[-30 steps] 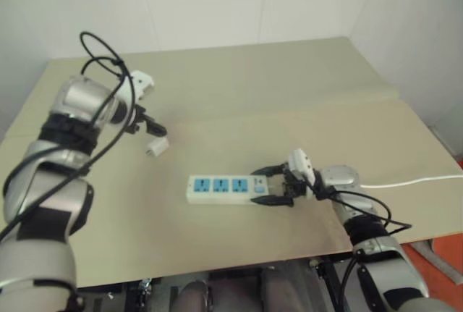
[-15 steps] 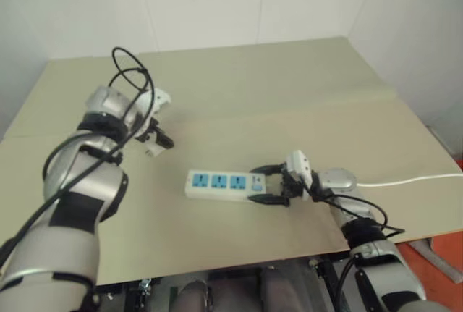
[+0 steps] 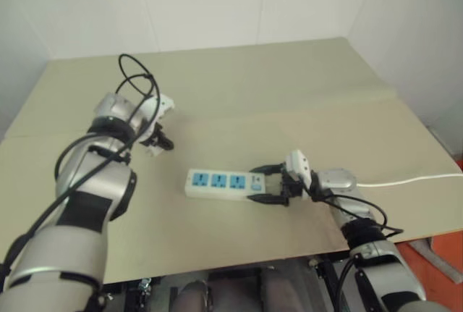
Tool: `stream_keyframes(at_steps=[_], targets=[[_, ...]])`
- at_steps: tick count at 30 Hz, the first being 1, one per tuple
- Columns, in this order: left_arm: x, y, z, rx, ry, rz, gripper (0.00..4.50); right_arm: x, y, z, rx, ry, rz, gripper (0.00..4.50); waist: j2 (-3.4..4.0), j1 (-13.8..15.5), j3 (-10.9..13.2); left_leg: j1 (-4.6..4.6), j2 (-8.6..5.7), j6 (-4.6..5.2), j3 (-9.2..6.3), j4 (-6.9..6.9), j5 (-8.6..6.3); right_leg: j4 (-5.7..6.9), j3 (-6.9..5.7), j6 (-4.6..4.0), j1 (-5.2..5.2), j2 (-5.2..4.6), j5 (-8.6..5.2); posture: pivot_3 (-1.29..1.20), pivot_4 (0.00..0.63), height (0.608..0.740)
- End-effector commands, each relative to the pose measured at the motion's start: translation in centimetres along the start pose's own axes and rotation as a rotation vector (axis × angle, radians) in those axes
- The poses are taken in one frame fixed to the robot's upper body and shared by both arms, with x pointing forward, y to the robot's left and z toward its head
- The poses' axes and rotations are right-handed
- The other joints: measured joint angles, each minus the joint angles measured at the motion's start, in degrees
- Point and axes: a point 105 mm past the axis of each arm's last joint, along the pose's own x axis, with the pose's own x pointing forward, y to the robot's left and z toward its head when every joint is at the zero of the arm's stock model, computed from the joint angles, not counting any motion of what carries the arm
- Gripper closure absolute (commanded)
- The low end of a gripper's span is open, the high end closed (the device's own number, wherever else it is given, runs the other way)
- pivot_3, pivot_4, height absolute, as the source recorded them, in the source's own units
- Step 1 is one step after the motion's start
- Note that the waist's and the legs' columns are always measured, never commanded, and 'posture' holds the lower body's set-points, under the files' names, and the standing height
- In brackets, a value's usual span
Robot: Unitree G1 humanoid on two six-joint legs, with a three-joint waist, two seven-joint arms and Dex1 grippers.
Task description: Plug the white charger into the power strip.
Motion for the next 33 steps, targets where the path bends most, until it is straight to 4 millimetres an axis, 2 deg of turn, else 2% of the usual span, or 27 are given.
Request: stream_keyframes(at_steps=[1,4,7,12,14,16,17,20,23,24,28,33], targets=[[-0.6,0.3,1.0,0.026,-0.019,0.025,2.56,0.0,0.4,-0.8,0.020,0.031,-0.003,1.12,0.00,0.01,0.00,0.00,0.00,0.00,0.00,0.00,0.00,0.00,0.00,0.00,0.00,0.00,0.00,0.00,0.150,0.740],[-0.6,0.3,1.0,0.031,-0.017,0.037,3.50,0.0,0.4,-0.9,0.019,0.036,0.000,1.12,0.00,0.03,0.00,0.00,-0.01,0.00,0.00,0.01,0.00,0.01,0.00,0.00,0.00,-0.01,0.00,0.00,0.150,0.740],[-1.3,0.4,2.7,0.055,-0.102,0.041,3.49,0.0,0.5,-0.9,0.021,0.038,0.000,1.12,0.00,0.05,0.00,0.00,-0.01,0.00,0.00,0.03,0.00,0.04,0.00,0.00,0.00,-0.01,0.00,0.00,0.150,0.740],[-3.5,0.5,6.4,0.084,-0.356,0.035,3.49,-0.1,0.7,-0.9,0.024,0.042,0.015,1.12,-0.02,0.11,0.01,-0.03,-0.01,0.00,-0.03,0.05,0.00,0.03,-0.01,0.01,-0.01,-0.05,0.01,0.00,0.150,0.740],[-5.1,0.1,8.3,0.080,-0.568,-0.005,3.49,-0.2,0.8,-0.9,0.023,0.048,0.023,1.12,-0.02,0.05,0.01,-0.03,-0.01,0.00,-0.02,0.05,0.00,0.03,0.00,0.01,-0.02,-0.07,0.01,0.00,0.150,0.740],[-7.8,-0.8,9.7,0.165,-0.867,-0.047,3.49,-0.3,1.1,-1.1,0.019,0.061,0.042,1.12,0.01,-0.03,-0.01,-0.05,0.02,-0.01,-0.02,0.03,0.00,0.04,0.01,0.01,-0.07,-0.08,0.01,0.00,0.150,0.740],[-8.9,-1.4,9.5,0.204,-0.972,-0.073,3.49,-0.4,1.2,-1.1,0.019,0.065,0.052,1.12,0.02,-0.03,-0.01,0.01,0.10,-0.02,-0.01,-0.04,0.00,0.02,0.07,0.01,-0.08,-0.11,0.01,0.00,0.150,0.740],[-10.9,-3.0,8.0,0.237,-1.116,-0.170,3.49,-0.5,1.4,-1.2,0.015,0.073,0.079,1.12,0.03,0.01,-0.02,0.02,0.14,-0.04,-0.01,-0.02,-0.01,-0.02,0.08,0.01,-0.09,-0.12,0.01,0.00,0.150,0.740],[-12.7,-4.1,6.2,0.218,-1.305,-0.265,3.49,-0.6,1.6,-1.0,0.019,0.075,0.114,1.12,0.03,0.18,-0.02,-0.05,0.11,-0.02,-0.03,0.02,-0.03,-0.09,0.05,0.05,-0.09,-0.14,0.04,0.00,0.150,0.740],[-13.0,-4.6,5.4,0.197,-1.332,-0.357,3.49,-0.7,1.6,-1.0,0.013,0.086,0.126,1.12,0.02,0.22,-0.02,-0.06,0.11,-0.02,-0.03,0.05,-0.03,-0.10,0.04,0.06,-0.09,-0.15,0.04,0.00,0.150,0.740],[-12.7,-6.8,3.6,0.208,-1.342,-0.497,3.49,-0.4,1.8,-1.5,0.003,0.122,0.187,1.12,0.02,0.40,-0.03,-0.01,0.08,0.00,-0.06,0.07,-0.04,-0.11,0.00,0.07,0.02,-0.16,0.05,0.00,0.150,0.740],[-12.2,-8.7,3.0,0.147,-1.397,-0.584,3.49,0.0,1.8,-1.7,-0.002,0.136,0.221,1.12,-0.01,0.30,-0.06,0.05,0.09,0.01,-0.07,0.10,-0.05,-0.10,0.02,0.07,0.06,-0.14,0.06,0.00,0.150,0.740]])
